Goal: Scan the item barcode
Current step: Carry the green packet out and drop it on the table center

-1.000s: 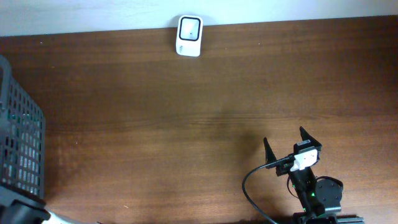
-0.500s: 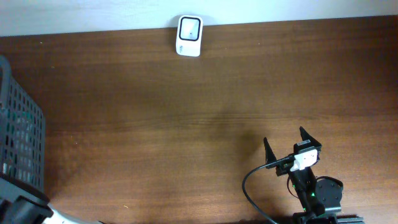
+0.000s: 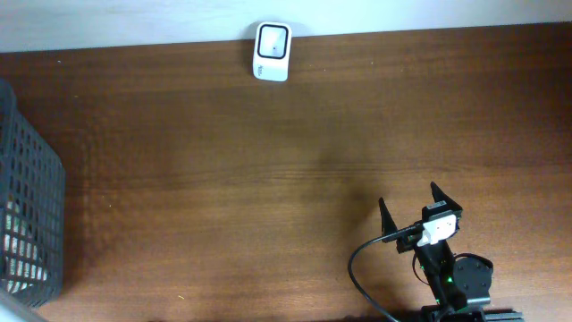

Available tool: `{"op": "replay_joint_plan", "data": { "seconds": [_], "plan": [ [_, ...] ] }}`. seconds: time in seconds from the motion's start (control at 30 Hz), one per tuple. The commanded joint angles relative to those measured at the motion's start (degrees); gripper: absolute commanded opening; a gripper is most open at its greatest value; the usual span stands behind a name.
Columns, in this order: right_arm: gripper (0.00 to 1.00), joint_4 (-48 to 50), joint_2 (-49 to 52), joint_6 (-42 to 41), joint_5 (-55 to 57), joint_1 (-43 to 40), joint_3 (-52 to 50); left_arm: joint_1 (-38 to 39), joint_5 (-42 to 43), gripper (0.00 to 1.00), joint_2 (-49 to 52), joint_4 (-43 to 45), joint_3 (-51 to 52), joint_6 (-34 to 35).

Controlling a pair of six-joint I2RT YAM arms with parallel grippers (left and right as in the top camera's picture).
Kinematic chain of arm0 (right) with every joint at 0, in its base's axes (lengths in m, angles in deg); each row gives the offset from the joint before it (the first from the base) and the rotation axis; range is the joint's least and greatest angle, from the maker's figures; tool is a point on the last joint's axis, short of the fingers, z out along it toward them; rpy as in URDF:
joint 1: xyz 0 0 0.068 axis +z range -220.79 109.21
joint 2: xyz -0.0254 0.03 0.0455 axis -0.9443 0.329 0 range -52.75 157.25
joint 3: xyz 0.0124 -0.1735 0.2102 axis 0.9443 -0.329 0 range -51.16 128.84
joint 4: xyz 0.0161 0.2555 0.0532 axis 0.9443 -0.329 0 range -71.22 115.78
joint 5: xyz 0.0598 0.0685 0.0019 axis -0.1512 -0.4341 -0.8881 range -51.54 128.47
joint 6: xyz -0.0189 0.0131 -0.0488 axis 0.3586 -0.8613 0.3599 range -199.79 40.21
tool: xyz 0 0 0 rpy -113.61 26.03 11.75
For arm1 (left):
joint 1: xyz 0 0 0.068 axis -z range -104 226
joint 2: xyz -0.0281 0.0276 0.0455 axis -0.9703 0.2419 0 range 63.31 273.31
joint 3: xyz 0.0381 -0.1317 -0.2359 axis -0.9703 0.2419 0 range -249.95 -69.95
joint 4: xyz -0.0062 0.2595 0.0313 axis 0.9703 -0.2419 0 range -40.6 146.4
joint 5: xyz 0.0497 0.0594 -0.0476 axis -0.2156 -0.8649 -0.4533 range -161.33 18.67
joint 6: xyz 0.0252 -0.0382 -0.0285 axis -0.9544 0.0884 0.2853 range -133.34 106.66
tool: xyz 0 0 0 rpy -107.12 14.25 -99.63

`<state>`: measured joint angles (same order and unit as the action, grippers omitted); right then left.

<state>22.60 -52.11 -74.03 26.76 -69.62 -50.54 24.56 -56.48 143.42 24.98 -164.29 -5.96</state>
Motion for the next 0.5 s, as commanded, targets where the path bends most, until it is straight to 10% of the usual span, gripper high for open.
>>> {"op": "replay_joint_plan", "data": {
  "seconds": [0.0,0.27,0.47],
  "plan": [
    [0.98,-0.3,-0.4,-0.4,-0.7,0.4,-0.3,6.7,9.5,0.0,-5.3,-1.4,-1.2,13.4],
    [0.98,-0.3,-0.4,-0.4,-0.7,0.4,-0.3,35.7,7.6,0.0,-2.2,-19.5,3.0,15.3],
    [0.98,-0.3,-0.4,-0.4,-0.7,0.4,-0.3,55.6,3.7,0.0,10.3,-15.7,15.4,27.0]
  ]
}}
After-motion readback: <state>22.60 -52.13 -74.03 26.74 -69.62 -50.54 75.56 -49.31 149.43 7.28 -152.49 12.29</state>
